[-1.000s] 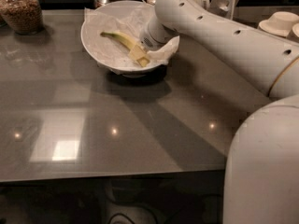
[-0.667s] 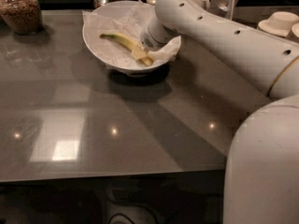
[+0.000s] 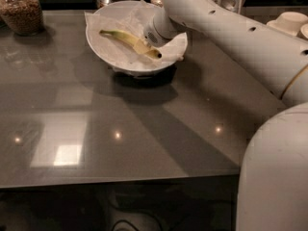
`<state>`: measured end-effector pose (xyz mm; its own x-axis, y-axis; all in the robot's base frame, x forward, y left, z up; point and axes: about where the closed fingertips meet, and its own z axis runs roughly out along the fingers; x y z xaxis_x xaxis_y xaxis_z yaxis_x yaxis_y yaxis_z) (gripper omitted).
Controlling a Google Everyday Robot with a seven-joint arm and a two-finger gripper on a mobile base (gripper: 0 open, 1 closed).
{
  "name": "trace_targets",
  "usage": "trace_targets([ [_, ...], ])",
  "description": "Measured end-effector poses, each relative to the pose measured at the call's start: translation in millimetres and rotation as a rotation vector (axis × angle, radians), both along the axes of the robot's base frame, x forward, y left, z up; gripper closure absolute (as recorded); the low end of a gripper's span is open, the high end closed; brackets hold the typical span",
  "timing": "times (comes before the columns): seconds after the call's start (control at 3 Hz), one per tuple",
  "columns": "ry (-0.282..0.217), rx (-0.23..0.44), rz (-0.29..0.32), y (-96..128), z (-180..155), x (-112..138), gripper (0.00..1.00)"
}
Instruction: Pick banana from white bowl
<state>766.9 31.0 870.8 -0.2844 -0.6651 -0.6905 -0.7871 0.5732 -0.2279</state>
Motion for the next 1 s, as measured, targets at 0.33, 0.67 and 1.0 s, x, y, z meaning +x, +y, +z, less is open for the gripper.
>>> trace_targets([
  [0.33,-0.025,0.049,0.020,3.1,26.3,-8.8,1.00],
  [0.67,-0.057,0.073,0.048,-1.6,54.3,-27.4,1.00],
  [1.0,-0.102,0.072,0.105,-19.1,78.2,-64.4,1.00],
])
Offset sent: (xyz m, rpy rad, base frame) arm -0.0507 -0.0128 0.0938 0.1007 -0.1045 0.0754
